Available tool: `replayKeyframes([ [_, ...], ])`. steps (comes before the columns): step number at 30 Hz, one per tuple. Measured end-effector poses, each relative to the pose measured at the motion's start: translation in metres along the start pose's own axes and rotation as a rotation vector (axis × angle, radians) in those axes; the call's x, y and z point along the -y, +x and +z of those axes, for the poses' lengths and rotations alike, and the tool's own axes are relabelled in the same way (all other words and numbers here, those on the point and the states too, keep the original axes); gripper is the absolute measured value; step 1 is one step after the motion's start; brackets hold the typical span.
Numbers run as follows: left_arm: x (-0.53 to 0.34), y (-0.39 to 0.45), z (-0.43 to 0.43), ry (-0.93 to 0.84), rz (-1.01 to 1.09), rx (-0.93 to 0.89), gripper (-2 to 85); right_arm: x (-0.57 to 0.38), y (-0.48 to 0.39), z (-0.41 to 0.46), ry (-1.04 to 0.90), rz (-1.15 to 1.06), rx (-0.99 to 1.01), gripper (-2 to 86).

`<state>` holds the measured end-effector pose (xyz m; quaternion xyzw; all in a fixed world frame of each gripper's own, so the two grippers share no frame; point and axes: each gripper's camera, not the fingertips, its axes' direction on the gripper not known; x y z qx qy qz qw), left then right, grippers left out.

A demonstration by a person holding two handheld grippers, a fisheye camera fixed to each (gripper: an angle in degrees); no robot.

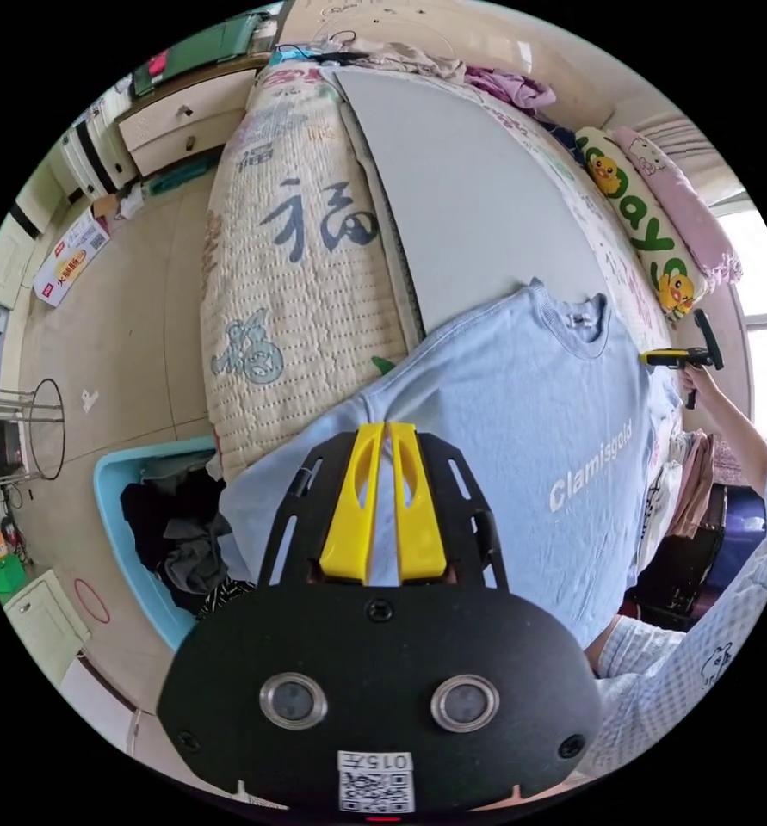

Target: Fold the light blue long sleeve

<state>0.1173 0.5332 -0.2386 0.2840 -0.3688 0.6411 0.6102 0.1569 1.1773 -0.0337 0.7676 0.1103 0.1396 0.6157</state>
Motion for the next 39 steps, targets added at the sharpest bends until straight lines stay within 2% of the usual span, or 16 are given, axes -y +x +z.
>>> replayKeyframes([
  [4, -0.075, -0.016, -0.013, 0.087, -0.168, 0.015, 1.2, -0.047, 0.010, 0.006, 0.109, 0.102, -0.040, 6.9],
  [7, -0.158, -0.017, 0.001, 0.029, -0.353, -0.078, 1.7, -0.103, 0.004, 0.021, 0.168, 0.128, 0.033, 5.8],
  [11, -0.286, 0.009, 0.028, -0.097, -0.596, -0.207, 4.6, -0.193, -0.018, 0.081, 0.027, 0.171, 0.177, 8.0],
  [13, -0.329, 0.024, 0.038, -0.172, -0.647, -0.230, 6.9, -0.233, -0.026, 0.111, -0.044, 0.235, 0.255, 9.8],
  [16, -0.375, 0.053, 0.053, -0.292, -0.562, -0.243, 9.9, -0.290, -0.037, 0.157, -0.156, 0.305, 0.342, 11.4],
  [19, -0.400, 0.081, 0.073, -0.408, -0.452, -0.248, 10.8, -0.330, -0.044, 0.195, -0.239, 0.345, 0.293, 11.5],
  [23, -0.420, 0.102, 0.088, -0.386, -0.409, -0.192, 9.8, -0.363, -0.054, 0.249, -0.364, 0.331, 0.257, 9.2],
  [25, -0.430, 0.105, 0.089, -0.385, -0.448, -0.199, 8.4, -0.371, -0.058, 0.261, -0.353, 0.311, 0.227, 7.2],
  [28, -0.445, 0.117, 0.080, -0.369, -0.410, -0.221, 1.8, -0.383, -0.065, 0.269, -0.355, 0.261, 0.199, 3.3],
  [31, -0.463, 0.133, 0.069, -0.319, -0.394, -0.183, 0.2, -0.398, -0.071, 0.271, -0.317, 0.212, 0.123, 2.2],
  [36, -0.483, 0.167, 0.084, -0.340, -0.372, -0.032, 0.6, -0.415, -0.080, 0.307, -0.318, 0.251, 0.101, 1.7],
  [39, -0.496, 0.196, 0.100, -0.354, -0.358, 0.127, 3.7, -0.422, -0.088, 0.335, -0.323, 0.379, 0.063, 1.9],
])
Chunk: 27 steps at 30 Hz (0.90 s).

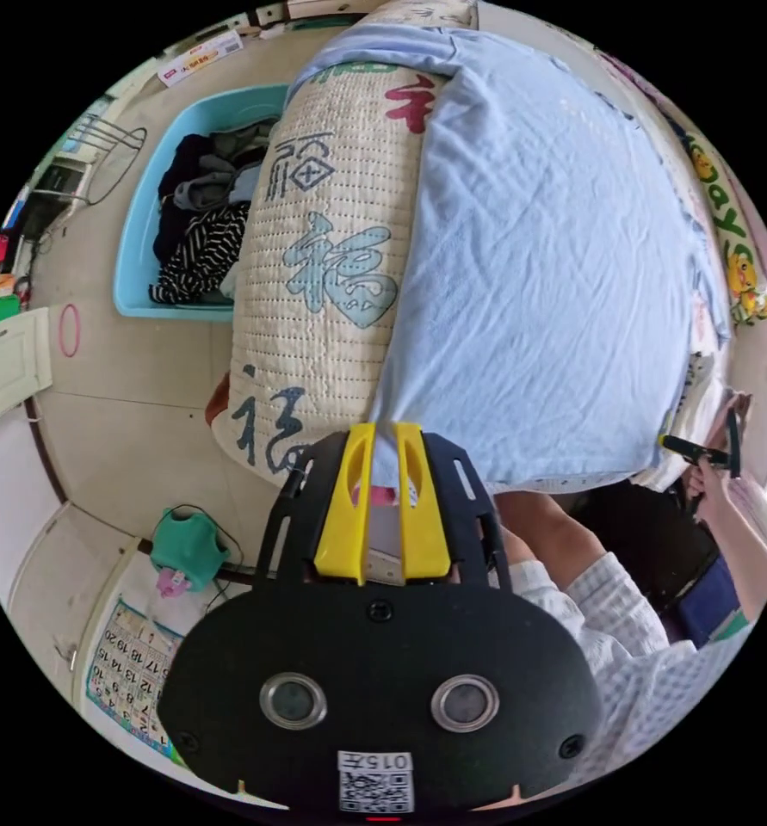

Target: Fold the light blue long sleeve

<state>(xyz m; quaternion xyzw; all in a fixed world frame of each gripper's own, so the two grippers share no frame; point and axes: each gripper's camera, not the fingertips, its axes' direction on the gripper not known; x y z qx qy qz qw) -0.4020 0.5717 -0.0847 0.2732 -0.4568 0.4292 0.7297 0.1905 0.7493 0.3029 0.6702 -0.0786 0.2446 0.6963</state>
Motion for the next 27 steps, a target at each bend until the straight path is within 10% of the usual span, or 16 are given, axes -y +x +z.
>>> replayKeyframes([
  [9, -0.057, 0.036, 0.018, 0.144, -0.185, 0.037, 4.3, -0.033, -0.034, 0.056, 0.154, 0.059, -0.248, 1.8],
  [27, -0.090, 0.128, 0.025, 0.076, 0.082, 0.305, 1.0, -0.072, -0.011, 0.127, 0.230, 0.148, -0.027, 1.8],
])
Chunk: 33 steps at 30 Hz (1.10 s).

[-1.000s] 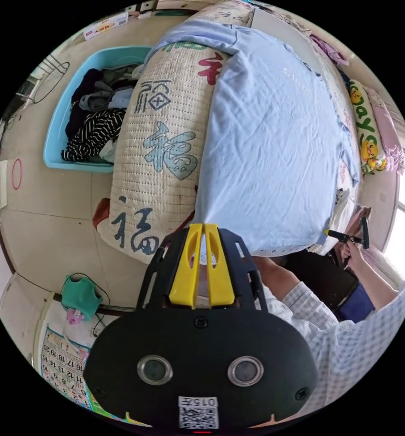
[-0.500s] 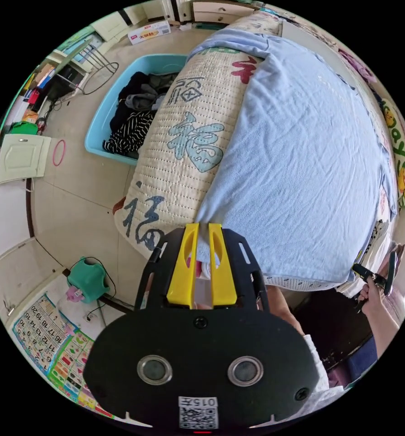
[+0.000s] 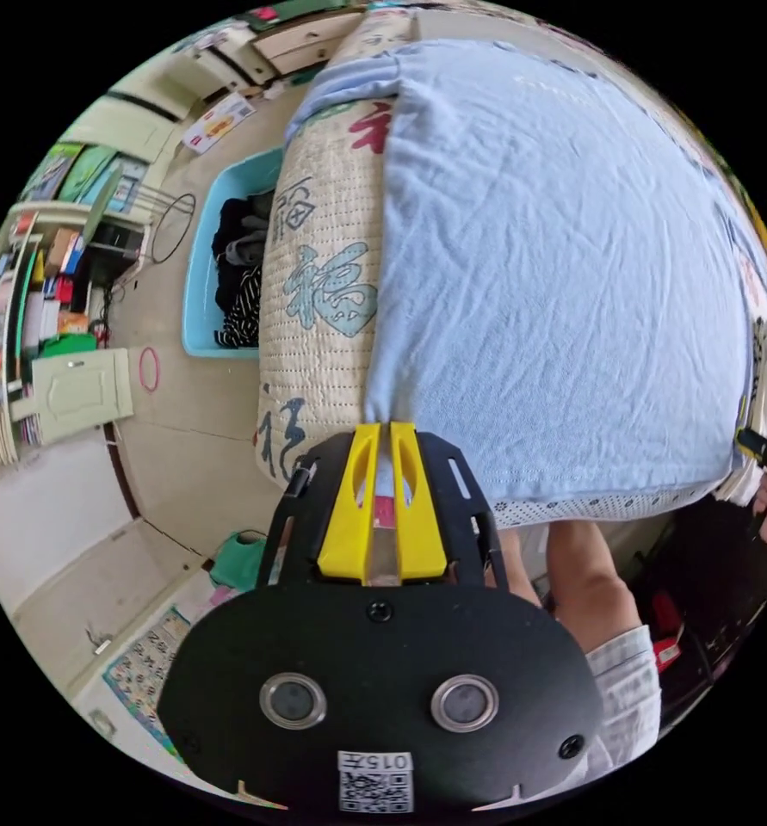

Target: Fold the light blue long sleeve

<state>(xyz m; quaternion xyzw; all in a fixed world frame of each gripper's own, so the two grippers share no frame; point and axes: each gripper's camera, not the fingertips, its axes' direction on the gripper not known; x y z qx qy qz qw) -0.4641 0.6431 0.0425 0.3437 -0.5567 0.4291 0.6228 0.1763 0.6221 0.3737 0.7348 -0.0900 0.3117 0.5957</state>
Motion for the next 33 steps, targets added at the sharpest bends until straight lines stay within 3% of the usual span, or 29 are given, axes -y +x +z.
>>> replayKeyframes([
  [7, 0.025, 0.025, -0.001, -0.235, 0.111, 0.075, 0.1, -0.015, -0.004, 0.017, 0.026, 0.007, -0.017, 1.8],
  [18, 0.004, 0.027, -0.014, -0.169, -0.011, 0.074, -0.4, -0.026, -0.002, 0.036, 0.042, -0.085, 0.029, 2.8],
  [23, -0.001, 0.023, -0.017, -0.185, -0.022, 0.075, -0.6, -0.025, -0.020, 0.045, 0.027, -0.198, -0.089, 2.6],
  [33, -0.022, -0.005, -0.029, -0.131, -0.019, -0.027, -0.6, -0.020, -0.030, 0.047, -0.008, -0.200, -0.138, 1.6],
])
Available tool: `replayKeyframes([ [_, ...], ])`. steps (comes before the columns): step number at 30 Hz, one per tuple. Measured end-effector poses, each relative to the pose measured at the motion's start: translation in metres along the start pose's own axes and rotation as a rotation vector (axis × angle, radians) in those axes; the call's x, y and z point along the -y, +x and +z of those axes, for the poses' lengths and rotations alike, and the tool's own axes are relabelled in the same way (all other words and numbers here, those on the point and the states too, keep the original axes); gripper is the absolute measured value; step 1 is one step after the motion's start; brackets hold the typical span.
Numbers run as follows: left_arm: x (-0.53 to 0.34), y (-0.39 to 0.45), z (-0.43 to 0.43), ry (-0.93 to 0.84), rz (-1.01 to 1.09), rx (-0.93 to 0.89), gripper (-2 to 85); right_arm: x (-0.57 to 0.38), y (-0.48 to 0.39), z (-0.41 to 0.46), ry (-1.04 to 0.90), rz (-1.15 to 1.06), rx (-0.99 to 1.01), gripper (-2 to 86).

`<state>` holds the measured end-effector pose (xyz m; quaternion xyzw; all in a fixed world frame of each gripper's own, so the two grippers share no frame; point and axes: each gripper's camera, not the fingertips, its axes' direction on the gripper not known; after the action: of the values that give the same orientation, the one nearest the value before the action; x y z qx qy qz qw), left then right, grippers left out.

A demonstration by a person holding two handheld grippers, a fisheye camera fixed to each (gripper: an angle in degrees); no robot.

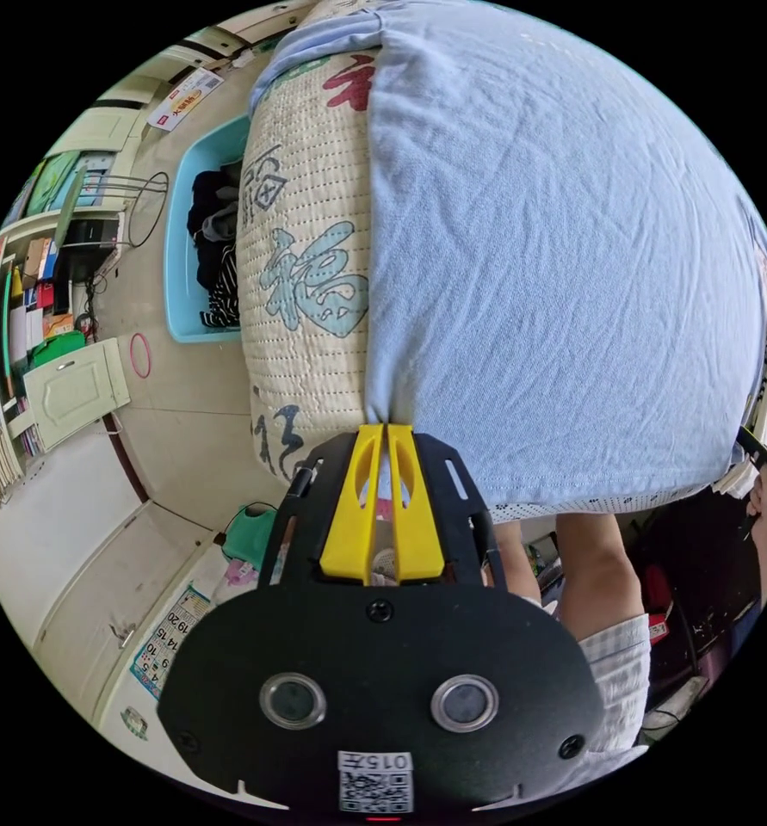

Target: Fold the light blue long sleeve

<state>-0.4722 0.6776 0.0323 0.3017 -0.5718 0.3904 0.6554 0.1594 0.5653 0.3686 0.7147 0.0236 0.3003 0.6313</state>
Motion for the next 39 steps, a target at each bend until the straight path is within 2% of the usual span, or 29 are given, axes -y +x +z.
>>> replayKeyframes([
  [6, -0.014, -0.013, -0.012, 0.026, -0.036, -0.005, -0.6, 0.004, 0.013, -0.003, -0.006, 0.041, 0.091, 1.4],
  [12, -0.018, -0.028, -0.030, -0.025, 0.085, -0.033, -0.4, 0.005, 0.015, -0.013, -0.010, -0.005, 0.050, 0.4],
  [15, -0.028, -0.047, -0.045, -0.012, 0.111, -0.094, -0.1, -0.002, 0.020, -0.025, 0.028, -0.048, 0.031, 0.0],
  [19, -0.051, -0.082, -0.066, 0.041, 0.000, -0.257, -0.1, -0.006, 0.033, -0.040, 0.044, -0.090, 0.046, -0.1],
  [22, -0.058, -0.079, -0.075, 0.041, 0.020, -0.235, -0.2, 0.003, 0.033, -0.038, -0.024, -0.109, 0.032, 0.0],
  [25, -0.058, -0.078, -0.079, 0.009, -0.067, -0.277, -0.4, 0.018, 0.035, -0.033, -0.113, -0.044, 0.048, 0.4],
  [27, -0.062, -0.079, -0.087, -0.001, -0.121, -0.286, -0.5, 0.025, 0.035, -0.035, -0.150, -0.050, 0.006, 0.5],
  [29, -0.068, -0.073, -0.105, 0.008, -0.079, -0.245, -0.5, 0.030, 0.030, -0.038, -0.181, -0.125, -0.086, 0.6],
  [35, -0.089, -0.061, -0.152, 0.048, -0.051, -0.192, -0.5, 0.026, 0.039, -0.050, -0.141, -0.149, -0.190, 0.6],
  [39, -0.096, -0.054, -0.183, 0.038, -0.007, -0.190, -0.5, 0.023, 0.058, -0.059, -0.109, -0.170, -0.176, 0.5],
])
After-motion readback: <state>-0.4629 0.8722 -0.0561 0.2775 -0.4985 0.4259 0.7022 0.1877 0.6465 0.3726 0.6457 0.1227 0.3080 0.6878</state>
